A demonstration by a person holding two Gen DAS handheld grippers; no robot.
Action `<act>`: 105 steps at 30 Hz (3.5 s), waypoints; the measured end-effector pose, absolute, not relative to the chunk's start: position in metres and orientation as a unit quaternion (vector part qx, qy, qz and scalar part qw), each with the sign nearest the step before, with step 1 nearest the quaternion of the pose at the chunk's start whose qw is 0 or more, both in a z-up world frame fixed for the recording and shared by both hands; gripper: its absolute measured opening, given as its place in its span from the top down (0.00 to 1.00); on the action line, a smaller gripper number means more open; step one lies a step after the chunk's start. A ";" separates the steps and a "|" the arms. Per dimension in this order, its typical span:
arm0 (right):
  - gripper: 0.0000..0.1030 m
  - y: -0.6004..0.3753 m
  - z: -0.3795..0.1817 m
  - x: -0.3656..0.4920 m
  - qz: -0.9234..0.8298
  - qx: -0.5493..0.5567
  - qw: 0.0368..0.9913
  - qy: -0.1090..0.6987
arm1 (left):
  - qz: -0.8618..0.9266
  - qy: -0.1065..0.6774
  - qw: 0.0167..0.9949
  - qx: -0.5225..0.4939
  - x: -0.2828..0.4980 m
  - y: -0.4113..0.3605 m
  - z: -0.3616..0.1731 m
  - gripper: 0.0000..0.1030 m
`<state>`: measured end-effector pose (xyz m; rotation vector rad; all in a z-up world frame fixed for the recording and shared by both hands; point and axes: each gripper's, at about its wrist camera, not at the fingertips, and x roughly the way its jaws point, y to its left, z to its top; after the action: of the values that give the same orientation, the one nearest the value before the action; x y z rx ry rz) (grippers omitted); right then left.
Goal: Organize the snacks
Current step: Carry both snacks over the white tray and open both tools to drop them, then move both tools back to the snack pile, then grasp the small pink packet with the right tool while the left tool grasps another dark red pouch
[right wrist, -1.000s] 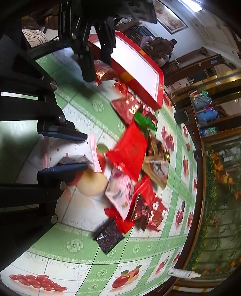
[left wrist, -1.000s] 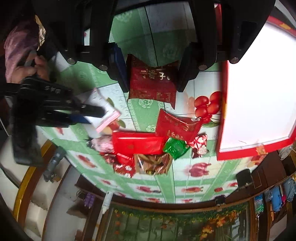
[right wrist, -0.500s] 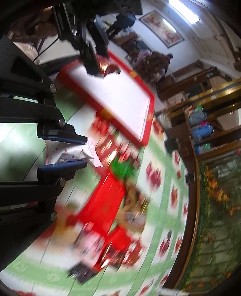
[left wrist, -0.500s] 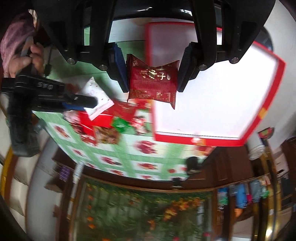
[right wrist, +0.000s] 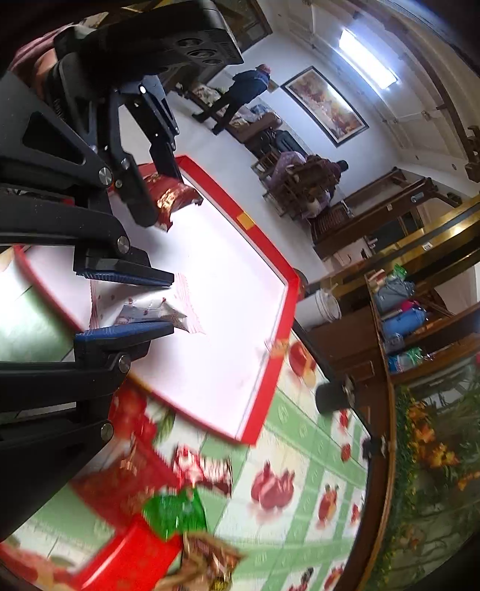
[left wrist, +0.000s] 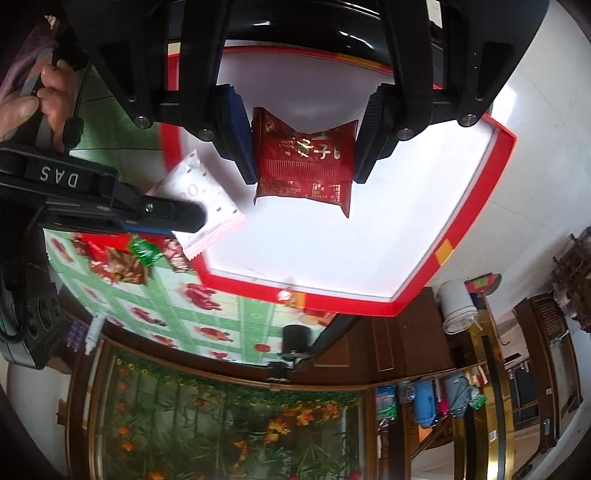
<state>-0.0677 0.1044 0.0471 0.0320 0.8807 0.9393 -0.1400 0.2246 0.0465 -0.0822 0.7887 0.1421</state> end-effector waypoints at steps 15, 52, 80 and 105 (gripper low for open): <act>0.66 0.099 0.041 -0.065 0.448 0.047 0.790 0.416 | 0.115 0.394 0.912 -0.013 -0.140 0.233 0.039 0.44; 0.58 -0.191 -0.009 0.013 0.253 0.364 0.770 0.458 | -0.080 0.404 0.906 0.098 -0.091 0.065 0.055 0.30; 0.57 -0.177 -0.016 0.012 0.233 0.310 0.786 0.482 | -0.137 0.475 0.868 0.047 -0.024 0.026 0.014 0.30; 0.79 -0.186 -0.020 0.012 0.219 0.306 0.788 0.488 | -0.099 0.496 0.861 0.060 -0.033 0.030 0.022 0.30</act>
<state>0.0118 -0.1855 -0.0201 0.6591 1.0514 0.4722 -0.0334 0.0300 0.0221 0.1250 1.0414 -0.2068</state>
